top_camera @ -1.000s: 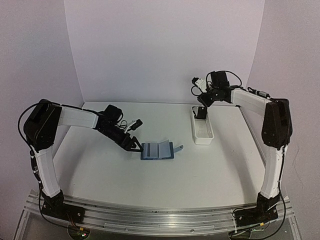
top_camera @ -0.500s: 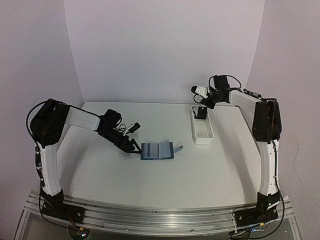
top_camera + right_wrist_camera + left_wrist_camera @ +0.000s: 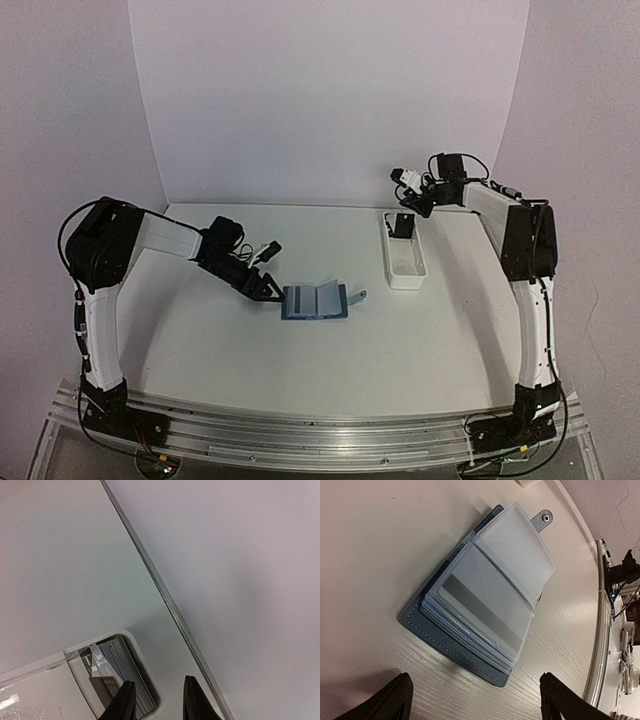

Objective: Put the credit cards into the card holder
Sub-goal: Pick up the credit card from the storage box.

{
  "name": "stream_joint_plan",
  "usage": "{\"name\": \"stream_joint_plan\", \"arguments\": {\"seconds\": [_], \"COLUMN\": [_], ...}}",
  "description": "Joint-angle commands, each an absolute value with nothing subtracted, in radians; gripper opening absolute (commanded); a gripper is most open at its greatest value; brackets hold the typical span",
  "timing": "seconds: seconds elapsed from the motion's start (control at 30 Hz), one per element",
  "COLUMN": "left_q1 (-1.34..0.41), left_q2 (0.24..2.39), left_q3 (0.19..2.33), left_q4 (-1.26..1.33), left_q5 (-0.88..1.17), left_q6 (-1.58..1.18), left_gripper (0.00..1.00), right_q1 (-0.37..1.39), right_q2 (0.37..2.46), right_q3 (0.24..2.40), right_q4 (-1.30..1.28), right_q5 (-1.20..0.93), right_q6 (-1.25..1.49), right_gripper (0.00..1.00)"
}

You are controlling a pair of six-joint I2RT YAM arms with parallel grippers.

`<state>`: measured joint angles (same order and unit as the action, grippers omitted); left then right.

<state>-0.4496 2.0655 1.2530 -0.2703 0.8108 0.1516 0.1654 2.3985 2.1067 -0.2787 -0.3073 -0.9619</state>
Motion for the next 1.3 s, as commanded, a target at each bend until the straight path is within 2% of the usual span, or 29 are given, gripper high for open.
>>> {"name": "stream_joint_plan", "arguments": {"seconds": [0.0,0.2,0.4,0.8,0.97,1.27], "left_q1": [-0.444,-0.445,-0.444,-0.444,-0.444,-0.445], "left_q2": [2.083,2.088,2.095,2.105,2.108,2.112], "left_q3": [1.28,1.289,1.296,1.297,1.298,1.302], "left_q4": [-0.291,-0.3,-0.298,-0.301,-0.302,-0.306], "left_q5": [0.801,0.797,0.793,0.79,0.789,0.783], "left_q6": [0.143,0.146,0.144,0.147,0.146,0.146], "left_gripper": [0.88,0.88,0.88,0.88,0.88,0.88], "right_q1": [0.167,0.162,0.161,0.16,0.161,0.159], "right_q2": [2.451,2.466,2.481,2.478,2.479,2.495], "right_q3": [2.168,2.165,2.17,2.146,2.138,2.146], "right_q4": [-0.28,-0.281,-0.283,-0.291,-0.295,-0.31], "right_q5": [-0.357,-0.357,-0.364,-0.362,-0.345,-0.354], "right_q6": [-0.925,-0.917,-0.913,-0.908,-0.909,-0.914], "right_gripper": [0.27,0.26,0.19,0.14,0.17,0.15]}}
